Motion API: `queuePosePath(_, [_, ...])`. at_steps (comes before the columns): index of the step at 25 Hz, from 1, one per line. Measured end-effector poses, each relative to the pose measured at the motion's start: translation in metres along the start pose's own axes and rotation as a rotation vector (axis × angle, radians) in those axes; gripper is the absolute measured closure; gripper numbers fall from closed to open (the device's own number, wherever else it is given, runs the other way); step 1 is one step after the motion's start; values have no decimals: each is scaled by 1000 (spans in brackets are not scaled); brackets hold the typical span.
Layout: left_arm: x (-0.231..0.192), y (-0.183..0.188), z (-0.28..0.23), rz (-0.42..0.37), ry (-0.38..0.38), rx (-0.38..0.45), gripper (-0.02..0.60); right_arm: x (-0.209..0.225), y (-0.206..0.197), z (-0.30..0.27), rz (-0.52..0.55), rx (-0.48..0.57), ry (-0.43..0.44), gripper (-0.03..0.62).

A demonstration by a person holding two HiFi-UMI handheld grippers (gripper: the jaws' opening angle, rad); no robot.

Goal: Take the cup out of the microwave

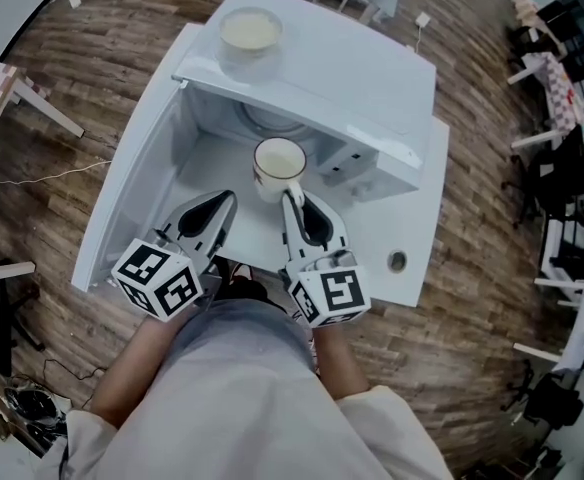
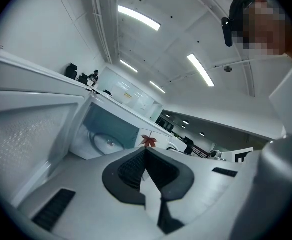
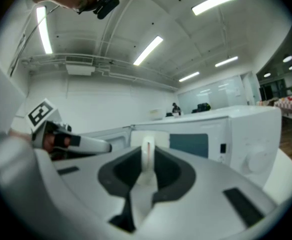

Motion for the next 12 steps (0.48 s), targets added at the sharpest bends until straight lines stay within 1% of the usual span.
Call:
queuePosePath(4, [2,3,3,-1,0,6,572,9,14,10,-7,23,27,525])
queuePosePath(8, [0,5,5,8,10,9,571,13,40,24,40,60,47,525])
queuePosePath(12, [4,7,3,15,-2,9,572,15,63,35,64,97,50,525])
Point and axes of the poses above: the fingertips, and each gripper's own axes: z backward along the fingers, x to its right, y out of its top, the point moved 3 cm from there along z, backward along the fingers, and after that the axes turned 14 degrees about z, right-handed, at the moved point
